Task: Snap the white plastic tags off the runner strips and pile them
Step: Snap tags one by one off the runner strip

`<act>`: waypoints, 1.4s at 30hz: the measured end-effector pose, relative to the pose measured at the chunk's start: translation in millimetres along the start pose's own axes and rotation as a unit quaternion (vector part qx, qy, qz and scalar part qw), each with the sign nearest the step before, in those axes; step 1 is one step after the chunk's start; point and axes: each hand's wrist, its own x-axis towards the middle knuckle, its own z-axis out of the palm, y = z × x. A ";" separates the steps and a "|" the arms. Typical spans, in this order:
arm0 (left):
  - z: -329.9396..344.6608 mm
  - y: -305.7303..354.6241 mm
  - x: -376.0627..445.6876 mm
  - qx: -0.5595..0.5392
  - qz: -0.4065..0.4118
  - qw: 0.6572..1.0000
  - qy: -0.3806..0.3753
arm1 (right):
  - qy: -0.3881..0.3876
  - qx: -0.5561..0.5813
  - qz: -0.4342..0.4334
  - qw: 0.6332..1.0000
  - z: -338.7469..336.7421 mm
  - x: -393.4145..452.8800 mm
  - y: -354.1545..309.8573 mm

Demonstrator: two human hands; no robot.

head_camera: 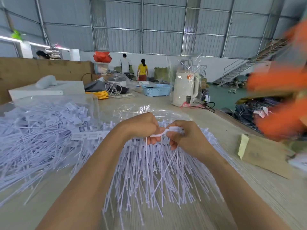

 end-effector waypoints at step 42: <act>35.1 39.1 -3.5 -0.053 0.131 0.986 0.089 | 0.140 0.349 -0.031 0.926 -41.4 4.1 -2.1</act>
